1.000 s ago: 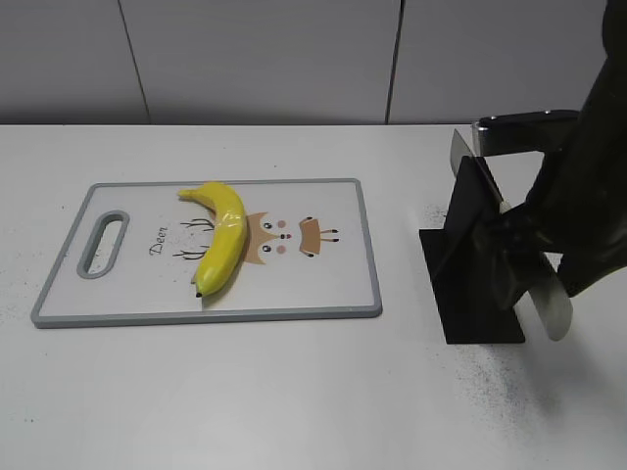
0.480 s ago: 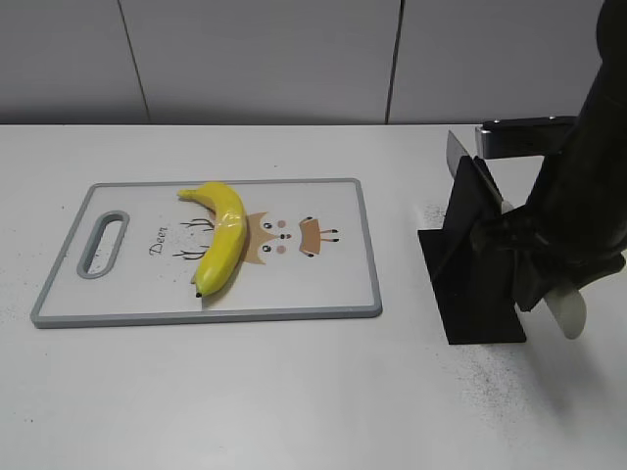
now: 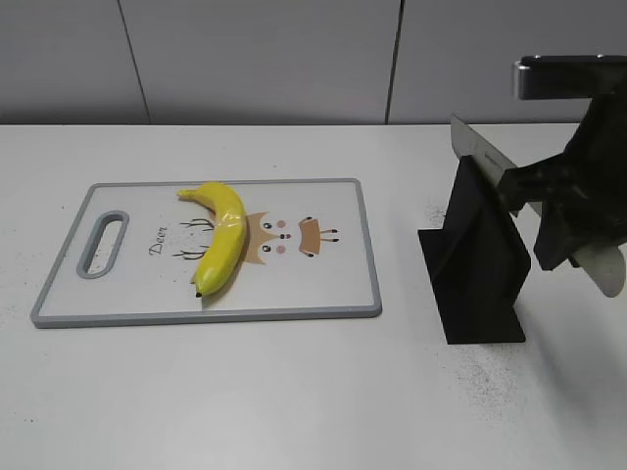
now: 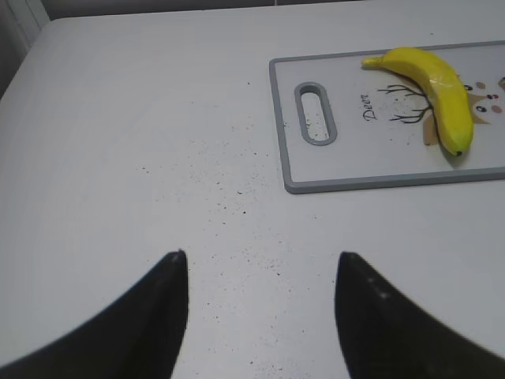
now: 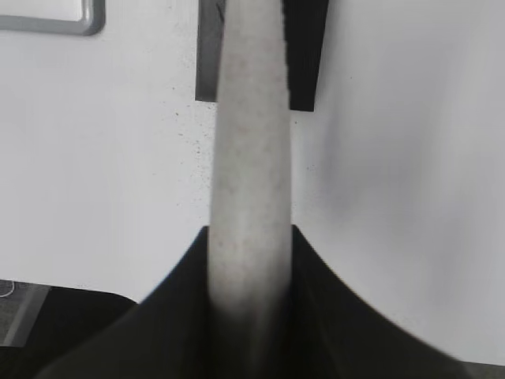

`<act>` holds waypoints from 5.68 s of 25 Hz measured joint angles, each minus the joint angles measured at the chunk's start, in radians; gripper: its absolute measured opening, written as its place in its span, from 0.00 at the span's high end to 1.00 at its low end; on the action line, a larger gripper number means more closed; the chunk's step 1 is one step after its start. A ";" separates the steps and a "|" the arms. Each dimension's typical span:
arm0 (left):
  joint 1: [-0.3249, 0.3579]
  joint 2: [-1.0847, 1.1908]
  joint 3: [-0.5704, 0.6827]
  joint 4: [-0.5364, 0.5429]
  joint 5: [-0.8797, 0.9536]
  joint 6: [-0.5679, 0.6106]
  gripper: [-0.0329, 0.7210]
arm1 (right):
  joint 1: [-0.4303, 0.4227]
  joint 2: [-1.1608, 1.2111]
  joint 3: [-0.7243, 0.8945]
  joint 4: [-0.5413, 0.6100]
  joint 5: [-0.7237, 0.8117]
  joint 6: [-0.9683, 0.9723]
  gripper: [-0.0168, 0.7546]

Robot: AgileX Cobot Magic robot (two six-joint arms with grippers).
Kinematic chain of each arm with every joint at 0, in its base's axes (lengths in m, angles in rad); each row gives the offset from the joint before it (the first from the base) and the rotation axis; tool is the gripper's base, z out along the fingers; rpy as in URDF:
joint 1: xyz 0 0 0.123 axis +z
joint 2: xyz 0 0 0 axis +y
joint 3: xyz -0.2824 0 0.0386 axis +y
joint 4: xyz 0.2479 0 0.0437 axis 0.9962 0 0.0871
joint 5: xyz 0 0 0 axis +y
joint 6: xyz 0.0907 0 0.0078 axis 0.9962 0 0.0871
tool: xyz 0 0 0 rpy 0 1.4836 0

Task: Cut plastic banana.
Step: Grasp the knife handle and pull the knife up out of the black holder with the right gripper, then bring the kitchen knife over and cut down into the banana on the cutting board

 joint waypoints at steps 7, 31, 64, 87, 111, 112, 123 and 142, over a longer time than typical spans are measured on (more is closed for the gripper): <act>0.000 0.000 0.000 0.000 0.000 0.000 0.22 | 0.000 -0.081 -0.045 -0.005 0.015 0.013 0.77; 0.000 0.181 -0.034 -0.010 -0.129 0.002 0.22 | 0.000 0.101 -0.405 -0.046 0.056 -0.487 0.77; -0.001 1.474 -0.785 -0.437 -0.247 0.984 0.22 | 0.000 0.555 -0.756 0.330 0.054 -1.591 0.77; -0.160 1.792 -0.924 -0.427 -0.140 1.267 0.92 | 0.000 0.666 -0.766 0.404 0.028 -1.702 0.77; -0.163 2.060 -0.953 -0.418 -0.261 1.307 0.97 | -0.010 0.917 -0.793 0.384 -0.043 -1.711 0.77; -0.165 2.052 -0.953 -0.418 -0.261 1.307 0.97 | -0.010 0.913 -0.793 0.383 -0.041 -1.710 0.77; -0.172 1.890 -0.934 -0.399 -0.268 1.307 0.97 | -0.004 0.767 -0.795 0.366 -0.012 -1.687 0.77; -0.167 1.800 -0.934 -0.437 -0.273 1.281 0.51 | -0.003 0.712 -0.856 0.356 0.064 -1.680 0.77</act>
